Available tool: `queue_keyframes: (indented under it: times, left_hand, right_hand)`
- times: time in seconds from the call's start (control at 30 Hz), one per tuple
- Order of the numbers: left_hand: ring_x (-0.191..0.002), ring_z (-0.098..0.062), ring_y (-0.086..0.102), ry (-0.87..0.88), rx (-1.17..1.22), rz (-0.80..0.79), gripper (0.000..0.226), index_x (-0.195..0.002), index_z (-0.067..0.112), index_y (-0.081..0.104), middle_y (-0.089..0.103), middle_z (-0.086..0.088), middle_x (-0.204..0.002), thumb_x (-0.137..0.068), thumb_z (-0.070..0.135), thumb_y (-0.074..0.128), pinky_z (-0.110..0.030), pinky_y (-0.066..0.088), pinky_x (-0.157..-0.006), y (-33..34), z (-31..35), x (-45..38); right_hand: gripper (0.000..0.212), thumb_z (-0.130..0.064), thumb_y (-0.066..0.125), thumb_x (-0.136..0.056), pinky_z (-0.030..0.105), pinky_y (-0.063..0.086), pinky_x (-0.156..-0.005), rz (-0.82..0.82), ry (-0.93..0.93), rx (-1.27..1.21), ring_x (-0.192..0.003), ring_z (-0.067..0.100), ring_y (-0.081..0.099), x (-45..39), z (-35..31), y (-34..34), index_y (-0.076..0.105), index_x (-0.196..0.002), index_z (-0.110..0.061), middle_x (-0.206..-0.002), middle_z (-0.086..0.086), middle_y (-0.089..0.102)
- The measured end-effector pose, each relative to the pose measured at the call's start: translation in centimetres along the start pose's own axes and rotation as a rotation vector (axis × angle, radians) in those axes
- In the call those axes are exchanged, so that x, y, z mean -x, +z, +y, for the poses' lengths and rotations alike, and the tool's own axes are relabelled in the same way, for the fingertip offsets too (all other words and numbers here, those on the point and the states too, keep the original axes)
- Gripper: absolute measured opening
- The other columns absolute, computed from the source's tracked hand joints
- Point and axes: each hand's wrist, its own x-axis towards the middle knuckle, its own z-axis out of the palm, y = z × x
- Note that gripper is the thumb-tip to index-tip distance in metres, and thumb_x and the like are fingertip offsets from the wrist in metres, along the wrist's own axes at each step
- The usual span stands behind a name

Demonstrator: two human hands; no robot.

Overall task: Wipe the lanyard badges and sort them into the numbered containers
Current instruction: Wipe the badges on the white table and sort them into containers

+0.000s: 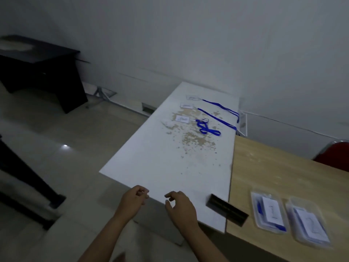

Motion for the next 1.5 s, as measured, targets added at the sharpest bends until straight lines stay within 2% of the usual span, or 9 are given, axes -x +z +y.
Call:
queue_keyframes:
  times: [0.2,0.4,0.53,0.63,0.8,1.03,1.13,1.3,1.5]
  left_hand:
    - [-0.064,-0.013,0.062,-0.054,0.025,0.029,0.011,-0.09,0.014,0.067,0.072,-0.005,-0.084,-0.095,0.011,0.058,-0.022,0.046,-0.054,-10.3,-1.8,-6.4]
    - [-0.064,-0.013,0.059,-0.087,0.004,0.019,0.015,-0.091,0.013,0.067,0.071,-0.003,-0.083,-0.093,0.005,0.055,-0.021,0.044,-0.054,-20.8,-3.2,-13.8]
    - [-0.064,-0.013,0.058,-0.098,-0.049,-0.021,0.017,-0.094,0.009,0.065,0.07,-0.004,-0.085,-0.094,0.001,0.05,-0.017,0.044,-0.053,-25.6,-3.4,-17.6]
    - [-0.065,-0.015,0.057,-0.112,-0.058,-0.07,0.016,-0.095,0.008,0.065,0.07,-0.004,-0.086,-0.094,0.002,0.049,-0.021,0.043,-0.055,-27.7,-3.0,-20.4]
    - [-0.061,-0.013,0.056,-0.109,-0.105,-0.161,0.018,-0.098,0.005,0.064,0.069,-0.003,-0.084,-0.093,-0.001,0.047,-0.018,0.041,-0.051,-29.6,-1.6,-26.6]
    - [-0.064,-0.014,0.054,-0.035,-0.175,-0.329,0.018,-0.102,0.002,0.062,0.066,-0.005,-0.087,-0.094,-0.002,0.045,-0.014,0.042,-0.051,-30.2,3.1,-38.1]
    - [-0.064,-0.013,0.055,-0.026,-0.225,-0.415,0.014,-0.097,0.007,0.062,0.066,-0.006,-0.088,-0.096,0.003,0.048,-0.01,0.042,-0.049,-30.1,4.8,-42.1]
    - [-0.062,-0.01,0.056,-0.025,-0.243,-0.51,0.014,-0.091,0.015,0.062,0.066,0.002,-0.082,-0.097,0.009,0.05,-0.012,0.041,-0.05,-29.2,7.0,-47.9]
    - [-0.059,-0.011,0.052,-0.1,-0.284,-0.677,0.014,-0.089,0.015,0.06,0.065,0.0,-0.081,-0.098,0.01,0.05,-0.016,0.039,-0.047,-25.0,8.5,-53.4]
  right_hand:
    - [0.026,-0.037,0.051,-0.097,0.013,0.042,-0.076,-0.052,-0.051,-0.003,-0.094,0.001,0.058,-7.6,-7.9,6.9,0.061,-0.12,-0.034,-0.114,-0.014,0.059]
    - [0.027,-0.036,0.052,-0.095,0.014,0.043,-0.075,-0.086,0.012,-0.056,-0.094,0.001,0.057,-15.2,-15.6,14.1,0.062,-0.12,-0.032,-0.113,-0.013,0.061]
    - [0.027,-0.036,0.054,-0.095,0.013,0.041,-0.071,-0.06,0.069,-0.092,-0.092,0.002,0.057,-19.1,-19.0,16.5,0.062,-0.121,-0.032,-0.112,-0.013,0.062]
    - [0.026,-0.036,0.055,-0.094,0.016,0.045,-0.073,-0.04,0.113,-0.118,-0.088,0.004,0.06,-21.5,-20.5,17.3,0.063,-0.119,-0.033,-0.109,-0.013,0.063]
    - [0.024,-0.035,0.054,-0.094,0.021,0.049,-0.074,-0.023,0.209,-0.076,-0.085,0.004,0.06,-25.6,-20.4,17.9,0.064,-0.116,-0.033,-0.104,-0.015,0.063]
    - [0.022,-0.038,0.054,-0.095,0.02,0.05,-0.067,0.099,0.384,-0.154,-0.08,0.001,0.063,-33.4,-20.0,18.6,0.065,-0.114,-0.033,-0.098,-0.017,0.065]
    - [0.022,-0.035,0.054,-0.095,0.022,0.052,-0.069,0.144,0.463,-0.192,-0.081,0.002,0.063,-36.6,-20.2,19.3,0.067,-0.112,-0.03,-0.096,-0.016,0.065]
    - [0.024,-0.027,0.053,-0.094,0.025,0.051,-0.076,0.187,0.548,-0.214,-0.089,0.007,0.063,-41.5,-20.5,19.2,0.07,-0.111,-0.023,-0.098,-0.01,0.068]
    - [0.021,-0.029,0.056,-0.094,0.023,0.047,-0.064,0.287,0.666,-0.225,-0.081,0.009,0.063,-44.9,-18.0,17.1,0.068,-0.112,-0.026,-0.096,-0.008,0.068]
